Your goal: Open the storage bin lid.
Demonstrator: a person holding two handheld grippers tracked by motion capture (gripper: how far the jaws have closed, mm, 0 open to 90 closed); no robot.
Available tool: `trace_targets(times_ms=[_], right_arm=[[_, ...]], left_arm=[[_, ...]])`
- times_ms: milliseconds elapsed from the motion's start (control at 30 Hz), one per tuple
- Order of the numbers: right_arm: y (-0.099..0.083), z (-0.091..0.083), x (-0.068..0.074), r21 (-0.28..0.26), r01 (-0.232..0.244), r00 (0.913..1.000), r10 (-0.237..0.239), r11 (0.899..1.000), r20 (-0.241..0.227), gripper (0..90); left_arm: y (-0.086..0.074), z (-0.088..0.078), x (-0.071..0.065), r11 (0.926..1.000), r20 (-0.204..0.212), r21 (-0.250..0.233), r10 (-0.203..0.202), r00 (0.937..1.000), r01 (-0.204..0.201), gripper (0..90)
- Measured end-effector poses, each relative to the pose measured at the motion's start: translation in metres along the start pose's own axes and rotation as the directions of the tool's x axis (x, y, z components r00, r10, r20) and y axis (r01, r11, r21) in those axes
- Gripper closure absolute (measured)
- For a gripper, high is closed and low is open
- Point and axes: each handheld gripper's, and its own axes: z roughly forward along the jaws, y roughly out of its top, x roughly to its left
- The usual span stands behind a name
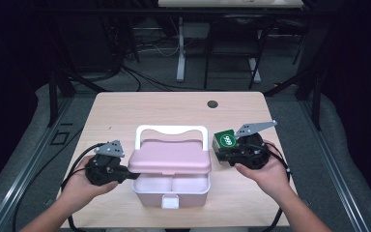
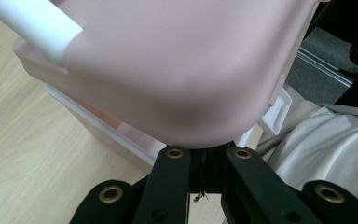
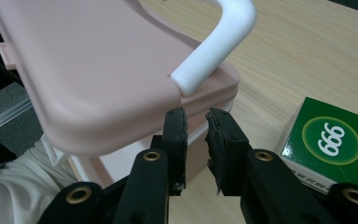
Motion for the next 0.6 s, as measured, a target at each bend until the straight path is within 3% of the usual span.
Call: trace_targets(times_ms=[600], right_arm=[[-0.02,0.025,0.026,0.037,0.032,0.9975,-0.029,0.999,-0.065,82.1]], left_arm=[[0.017,-0.01,0.006,1.0,-0.016,-0.003,-0.006,0.9999,0.006,90.0]])
